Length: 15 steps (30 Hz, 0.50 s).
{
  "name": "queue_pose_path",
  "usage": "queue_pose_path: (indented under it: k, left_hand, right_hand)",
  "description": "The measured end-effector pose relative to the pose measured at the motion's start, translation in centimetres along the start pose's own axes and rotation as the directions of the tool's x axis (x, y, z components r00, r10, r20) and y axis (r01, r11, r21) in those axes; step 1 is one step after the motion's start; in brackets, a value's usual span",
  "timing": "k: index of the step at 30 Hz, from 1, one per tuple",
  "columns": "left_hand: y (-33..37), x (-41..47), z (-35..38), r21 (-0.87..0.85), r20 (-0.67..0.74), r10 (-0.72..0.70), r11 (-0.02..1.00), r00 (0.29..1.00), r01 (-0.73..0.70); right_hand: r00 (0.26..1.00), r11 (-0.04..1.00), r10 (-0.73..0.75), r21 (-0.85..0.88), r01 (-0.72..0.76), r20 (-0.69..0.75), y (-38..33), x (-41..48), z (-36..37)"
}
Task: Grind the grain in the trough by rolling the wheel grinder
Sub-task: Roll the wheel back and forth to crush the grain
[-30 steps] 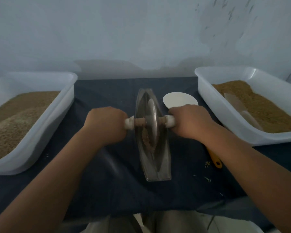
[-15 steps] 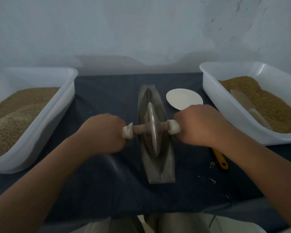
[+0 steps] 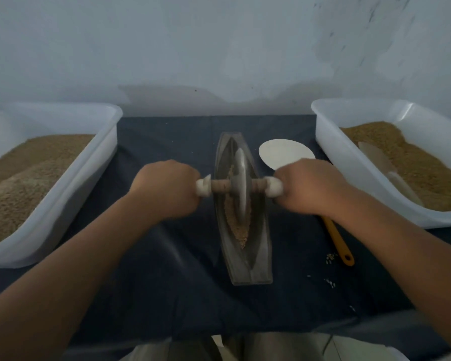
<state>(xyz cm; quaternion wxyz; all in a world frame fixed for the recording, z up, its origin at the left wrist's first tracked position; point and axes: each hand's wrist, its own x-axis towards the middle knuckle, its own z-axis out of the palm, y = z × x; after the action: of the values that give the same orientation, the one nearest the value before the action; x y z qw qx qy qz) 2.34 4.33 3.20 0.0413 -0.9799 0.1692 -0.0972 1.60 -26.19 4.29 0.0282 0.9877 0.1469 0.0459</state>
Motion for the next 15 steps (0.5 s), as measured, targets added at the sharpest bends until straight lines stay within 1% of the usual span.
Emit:
queue_pose_path:
  k: [1, 2, 4, 6, 9, 11, 13, 15]
  left_hand:
    - [-0.1, -1.1, -0.1, 0.013, -0.017, 0.031, 0.999, 0.999, -0.031]
    - [-0.1, -1.8, -0.1, 0.026, -0.036, 0.049, 0.999, 0.998, -0.048]
    - [0.0, -2.2, 0.1, 0.048, -0.057, 0.038, 0.998, 0.998, -0.035]
    - [0.4, -0.9, 0.1, 0.030, -0.045, -0.033, 0.999, 0.998, 0.034]
    - [0.8, 3.3, -0.8, 0.015, -0.018, -0.164, 0.986, 0.986, 0.164]
    - [0.8, 5.3, -1.5, 0.004, 0.004, -0.200, 0.980, 0.980, 0.200]
    - [1.0, 5.4, -1.9, 0.012, 0.032, -0.169, 0.986, 0.985, 0.169]
    - [0.9, 3.4, -2.1, 0.022, 0.068, -0.076, 0.997, 0.995, 0.075]
  right_hand:
    - [0.999, 1.000, -0.013, 0.025, 0.012, 0.035, 0.3, -1.5, -0.1]
    - [0.999, 0.999, -0.025, 0.032, 0.024, 0.038, 0.5, -2.4, -0.1]
    - [1.000, 1.000, -0.019, 0.002, 0.019, 0.009, 0.5, -2.4, 0.3]
    - [0.999, 0.999, 0.032, -0.039, -0.033, -0.026, 0.2, -0.4, 0.8]
    - [0.981, 0.990, 0.112, -0.066, -0.123, -0.156, -0.1, 4.0, 0.9]
    - [0.977, 0.984, 0.151, -0.071, -0.163, -0.148, -0.1, 5.8, 0.2]
    - [0.980, 0.986, 0.152, -0.050, -0.160, -0.128, 0.0, 5.6, 0.1]
    - [0.987, 0.993, 0.117, -0.015, -0.119, -0.109, 0.0, 3.4, 0.5]
